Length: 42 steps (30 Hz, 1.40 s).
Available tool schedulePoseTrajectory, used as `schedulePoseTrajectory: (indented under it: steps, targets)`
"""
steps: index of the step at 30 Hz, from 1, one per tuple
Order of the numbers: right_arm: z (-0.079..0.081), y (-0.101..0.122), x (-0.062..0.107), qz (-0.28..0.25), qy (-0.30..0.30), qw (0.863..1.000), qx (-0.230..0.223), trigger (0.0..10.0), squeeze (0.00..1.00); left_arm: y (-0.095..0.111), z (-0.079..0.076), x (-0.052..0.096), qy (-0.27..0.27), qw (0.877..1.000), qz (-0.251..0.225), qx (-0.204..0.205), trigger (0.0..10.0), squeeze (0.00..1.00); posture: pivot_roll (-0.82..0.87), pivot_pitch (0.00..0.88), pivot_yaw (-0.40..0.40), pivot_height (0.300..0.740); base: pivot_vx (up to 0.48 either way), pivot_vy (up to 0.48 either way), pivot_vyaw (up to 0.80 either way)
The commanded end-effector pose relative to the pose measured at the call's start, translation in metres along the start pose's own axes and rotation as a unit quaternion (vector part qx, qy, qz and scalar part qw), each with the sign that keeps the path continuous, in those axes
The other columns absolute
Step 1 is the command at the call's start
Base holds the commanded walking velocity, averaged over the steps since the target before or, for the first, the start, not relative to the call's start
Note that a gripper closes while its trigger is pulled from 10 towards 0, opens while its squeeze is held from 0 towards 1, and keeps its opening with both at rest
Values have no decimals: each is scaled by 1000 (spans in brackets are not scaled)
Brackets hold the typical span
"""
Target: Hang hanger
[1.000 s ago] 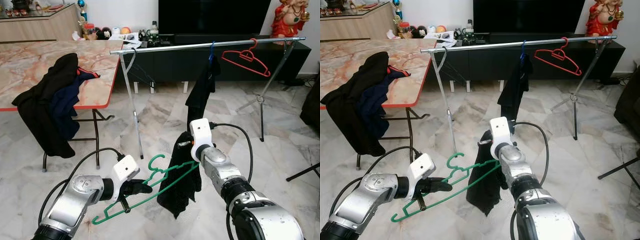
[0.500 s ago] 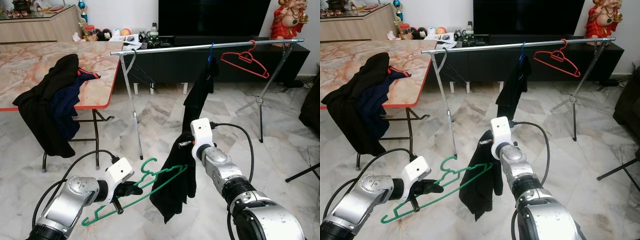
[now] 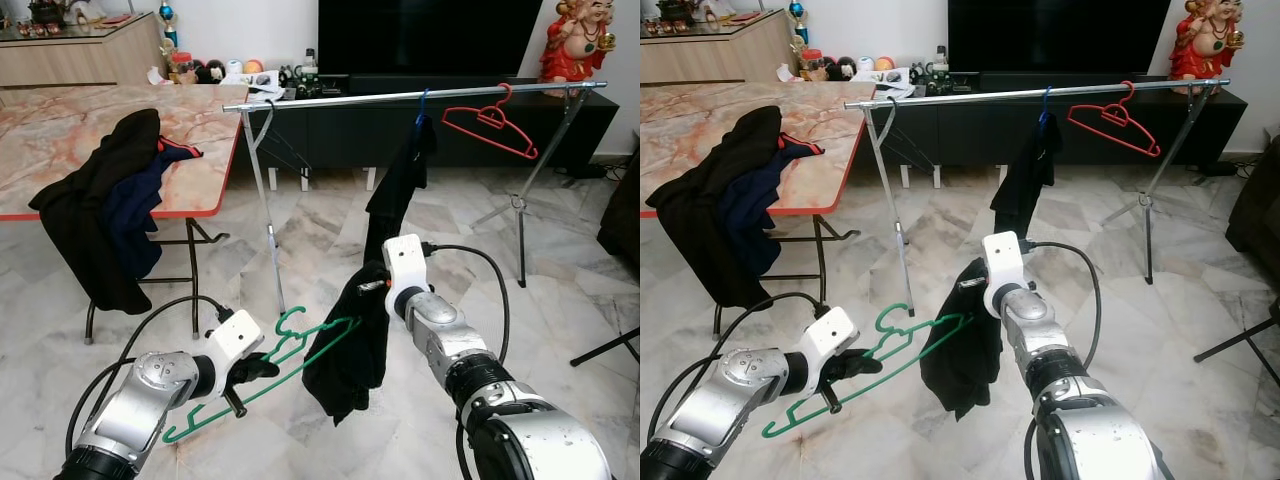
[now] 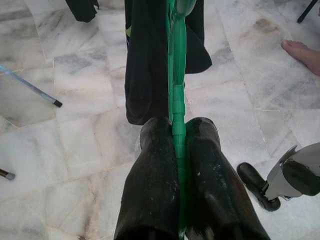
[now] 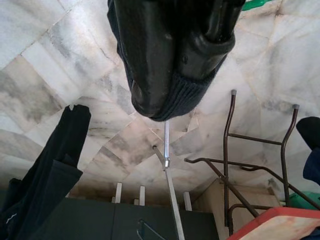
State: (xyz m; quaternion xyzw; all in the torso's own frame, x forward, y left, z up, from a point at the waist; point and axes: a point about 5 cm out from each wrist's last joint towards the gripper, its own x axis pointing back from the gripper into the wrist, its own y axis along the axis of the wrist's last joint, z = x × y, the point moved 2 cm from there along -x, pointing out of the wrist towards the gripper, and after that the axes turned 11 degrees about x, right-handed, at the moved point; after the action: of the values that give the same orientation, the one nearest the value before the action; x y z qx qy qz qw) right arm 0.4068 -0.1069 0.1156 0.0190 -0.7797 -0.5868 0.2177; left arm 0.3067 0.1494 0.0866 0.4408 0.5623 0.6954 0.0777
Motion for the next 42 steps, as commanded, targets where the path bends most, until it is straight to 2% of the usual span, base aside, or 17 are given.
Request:
schedulePoseTrajectory:
  steps: [1,11,21,25,27,31,35,39,42]
  targets:
    - [-7,12,0,-14,-6,1000,19,10000,0,5,6,4,7,1000,-2,-13,10000,0,156,0,-18,740,0,0,0]
    - [-18,7,3,-7,-22,999,23,10000,0,-3,6,4,8,999,22,-26,10000,0,153,0,-18,740,0,0,0]
    - [-9,3,2,-3,-4,1000,19,10000,0,10,4,2,1,1000,-23,-8,10000,0,157,0,-18,740,0,0,0]
    - [-2,-4,2,10,13,1000,22,10000,0,26,-6,5,-41,996,-76,28,10000,0,159,0,-20,740,0,0,0]
    - [-1,-5,2,12,15,1000,24,10000,0,29,-8,6,-49,995,-82,35,10000,0,159,0,-20,740,0,0,0]
    - [0,-7,2,13,19,999,27,10000,0,36,-1,6,-21,993,-106,40,10000,0,160,0,-20,740,0,0,0]
    - [-1,-5,2,11,20,999,33,10000,0,36,6,4,10,995,-97,24,10000,0,157,0,-20,740,0,0,0]
    - [-2,-2,2,5,20,999,41,10000,0,32,1,3,-8,996,-86,26,10000,0,157,0,-20,740,0,0,0]
    - [3,10,3,-21,61,994,93,10000,0,29,-5,2,-29,996,-80,33,10000,0,152,0,-17,740,0,0,0]
